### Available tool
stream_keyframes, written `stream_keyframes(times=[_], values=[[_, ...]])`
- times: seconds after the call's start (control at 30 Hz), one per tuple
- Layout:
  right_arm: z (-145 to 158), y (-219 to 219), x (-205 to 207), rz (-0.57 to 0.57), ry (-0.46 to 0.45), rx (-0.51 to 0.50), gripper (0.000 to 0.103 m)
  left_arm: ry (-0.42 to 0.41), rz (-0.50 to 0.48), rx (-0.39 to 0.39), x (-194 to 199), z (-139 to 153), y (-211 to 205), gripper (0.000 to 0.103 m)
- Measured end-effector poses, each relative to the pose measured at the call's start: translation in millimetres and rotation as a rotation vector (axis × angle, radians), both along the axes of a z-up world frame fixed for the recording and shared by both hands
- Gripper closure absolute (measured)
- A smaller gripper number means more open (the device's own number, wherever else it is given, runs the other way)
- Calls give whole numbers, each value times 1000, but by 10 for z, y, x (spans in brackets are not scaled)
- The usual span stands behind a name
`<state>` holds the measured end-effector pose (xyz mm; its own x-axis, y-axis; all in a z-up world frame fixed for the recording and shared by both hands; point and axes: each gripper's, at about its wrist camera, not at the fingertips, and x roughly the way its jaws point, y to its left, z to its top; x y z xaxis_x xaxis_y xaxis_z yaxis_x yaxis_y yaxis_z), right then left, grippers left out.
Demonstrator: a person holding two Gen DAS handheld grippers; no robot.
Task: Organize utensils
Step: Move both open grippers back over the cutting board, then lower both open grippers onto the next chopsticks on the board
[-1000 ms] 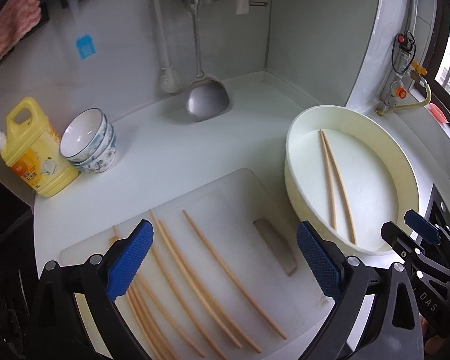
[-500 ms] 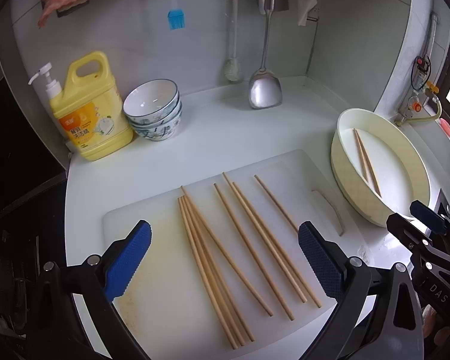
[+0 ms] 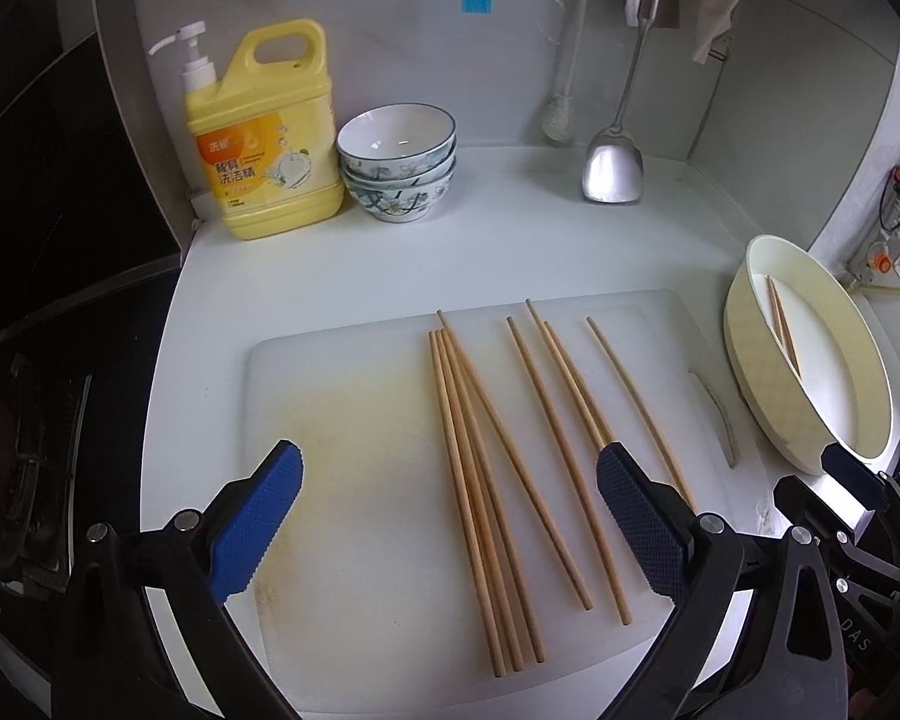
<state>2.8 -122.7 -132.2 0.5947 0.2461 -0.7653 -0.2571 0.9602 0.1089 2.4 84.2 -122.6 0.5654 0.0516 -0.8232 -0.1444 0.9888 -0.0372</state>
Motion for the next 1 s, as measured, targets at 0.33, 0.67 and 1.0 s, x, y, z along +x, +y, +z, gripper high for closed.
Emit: stream_keyframes(times=[0.33, 0.67, 1.0], values=[[-466, -20, 191, 88, -9, 54, 43, 23, 145, 16, -123, -481, 97, 6], [-633, 16, 221, 77, -53, 77, 43, -2, 163, 36, -110, -792, 196, 6], [-708, 79, 224, 58, -69, 72, 43, -2, 163, 19, -126, -907, 291, 6]])
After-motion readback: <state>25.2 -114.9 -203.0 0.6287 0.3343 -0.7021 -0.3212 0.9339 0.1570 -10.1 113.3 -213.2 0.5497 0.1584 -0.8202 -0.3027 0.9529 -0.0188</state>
